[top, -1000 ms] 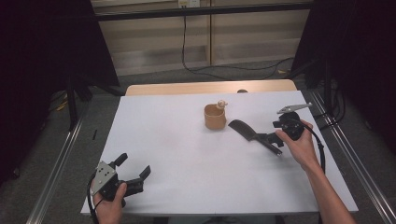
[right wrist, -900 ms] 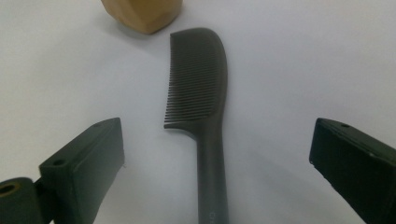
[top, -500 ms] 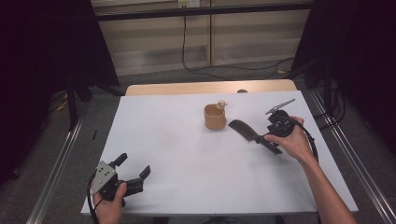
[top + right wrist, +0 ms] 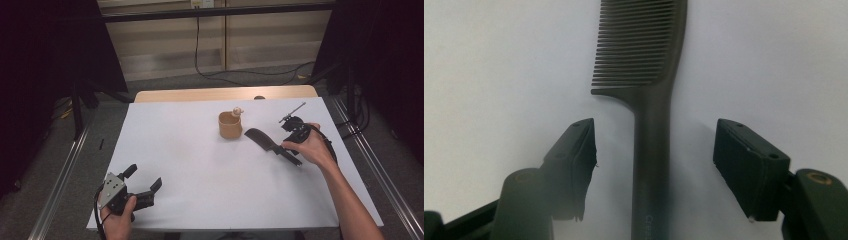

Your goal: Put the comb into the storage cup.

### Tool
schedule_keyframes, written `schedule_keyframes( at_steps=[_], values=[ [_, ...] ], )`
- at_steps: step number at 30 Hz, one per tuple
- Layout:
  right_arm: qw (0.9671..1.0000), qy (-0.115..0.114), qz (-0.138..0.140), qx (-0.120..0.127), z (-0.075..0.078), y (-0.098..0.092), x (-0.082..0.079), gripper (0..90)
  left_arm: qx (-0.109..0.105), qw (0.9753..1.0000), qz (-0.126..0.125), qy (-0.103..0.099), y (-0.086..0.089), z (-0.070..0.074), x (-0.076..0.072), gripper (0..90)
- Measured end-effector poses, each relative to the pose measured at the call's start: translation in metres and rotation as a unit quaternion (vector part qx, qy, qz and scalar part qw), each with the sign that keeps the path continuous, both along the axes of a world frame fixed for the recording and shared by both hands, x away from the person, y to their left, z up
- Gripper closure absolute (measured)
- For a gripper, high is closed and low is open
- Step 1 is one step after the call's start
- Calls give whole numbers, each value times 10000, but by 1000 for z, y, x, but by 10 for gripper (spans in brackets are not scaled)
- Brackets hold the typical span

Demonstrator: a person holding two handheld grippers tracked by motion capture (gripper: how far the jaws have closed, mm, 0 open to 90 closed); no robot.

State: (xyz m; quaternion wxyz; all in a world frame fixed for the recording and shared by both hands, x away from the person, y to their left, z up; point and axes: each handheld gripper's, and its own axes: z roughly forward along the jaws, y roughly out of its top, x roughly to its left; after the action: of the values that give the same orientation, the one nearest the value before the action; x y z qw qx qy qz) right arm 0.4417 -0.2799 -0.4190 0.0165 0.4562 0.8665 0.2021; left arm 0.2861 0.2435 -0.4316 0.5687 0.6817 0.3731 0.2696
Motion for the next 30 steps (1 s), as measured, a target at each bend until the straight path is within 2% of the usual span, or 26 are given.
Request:
schedule_keyframes(
  at_steps=[6,9,10,14,20,30],
  values=[
    [9997,75,146,-204,-2,5,2,453,-36,10000,5,11,0,0,0,29],
    [9993,140,87,-323,-4,7,3,490,-33,10000,5,5,0,0,0,29],
    [9991,177,108,-372,-5,7,3,530,-14,10000,-5,15,0,0,0,29],
    [9987,232,151,-425,-5,9,3,586,26,10000,-16,52,0,-1,1,29],
    [9981,177,247,-545,-6,11,4,670,21,10000,-23,48,0,0,1,29],
    [9964,213,224,-784,-6,16,6,703,-11,10000,-26,55,-1,-1,1,28]
  ],
)
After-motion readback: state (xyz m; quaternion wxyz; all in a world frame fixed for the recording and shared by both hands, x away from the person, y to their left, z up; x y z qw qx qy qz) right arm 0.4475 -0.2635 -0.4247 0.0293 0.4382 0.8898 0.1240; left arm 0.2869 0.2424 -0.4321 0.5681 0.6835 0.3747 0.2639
